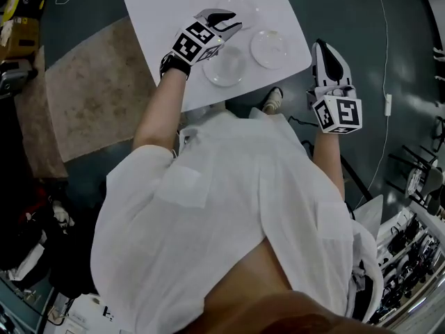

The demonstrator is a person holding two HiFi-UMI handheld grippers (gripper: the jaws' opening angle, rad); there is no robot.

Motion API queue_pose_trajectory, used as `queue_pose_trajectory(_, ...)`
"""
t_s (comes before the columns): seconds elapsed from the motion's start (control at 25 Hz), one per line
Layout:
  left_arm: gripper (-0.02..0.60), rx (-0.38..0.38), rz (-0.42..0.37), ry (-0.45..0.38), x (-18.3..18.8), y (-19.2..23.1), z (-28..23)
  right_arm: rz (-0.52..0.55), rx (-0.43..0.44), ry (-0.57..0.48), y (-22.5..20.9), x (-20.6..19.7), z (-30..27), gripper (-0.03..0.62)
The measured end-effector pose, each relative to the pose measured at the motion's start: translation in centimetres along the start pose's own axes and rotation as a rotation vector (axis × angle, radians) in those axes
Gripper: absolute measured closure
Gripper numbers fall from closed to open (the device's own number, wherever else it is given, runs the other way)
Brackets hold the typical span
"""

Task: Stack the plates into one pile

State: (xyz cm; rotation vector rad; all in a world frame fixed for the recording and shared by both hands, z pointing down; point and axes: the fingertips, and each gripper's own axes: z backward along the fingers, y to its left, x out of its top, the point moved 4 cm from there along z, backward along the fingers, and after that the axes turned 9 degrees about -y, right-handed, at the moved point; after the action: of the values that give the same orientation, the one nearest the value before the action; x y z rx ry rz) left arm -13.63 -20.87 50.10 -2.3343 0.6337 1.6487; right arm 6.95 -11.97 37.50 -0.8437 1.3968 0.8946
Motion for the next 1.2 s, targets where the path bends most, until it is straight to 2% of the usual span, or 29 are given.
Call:
queue_pose_trajectory(0.2, 0.415, -0.056, 0.016, 0.133, -2.9, 0.0, -3.6, 0.004, 0.028, 0.027, -1.4, -0.6, -0.6, 0.566)
queue_pose_trajectory(0.4, 0.399, -0.083, 0.015, 0.225, -4.8, 0.3, -6.3, -0.001, 0.042, 0.049, -2.7, -1.0, -0.9, 0.565)
queue_pose_trajectory(0.84, 0.382, -0.099, -0.022, 0.424, -9.6, 1.8, -10.6, -0.022, 0.052, 0.092, -4.9, -2.5, -0.8, 0.566)
queue_pose_trajectory(1.0, 0.383, -0.108, -0.039, 0.468, -9.9, 1.9, -11.8, -0.039, 0.044, 0.107, -5.5, -2.9, -0.5, 0.566)
queue_pose_trajectory(1.2, 0.379, -0.075, -0.078, 0.53, -10.8, 2.3, -12.5, -0.059, 0.035, 0.112, -5.8, -3.2, -0.2, 0.565)
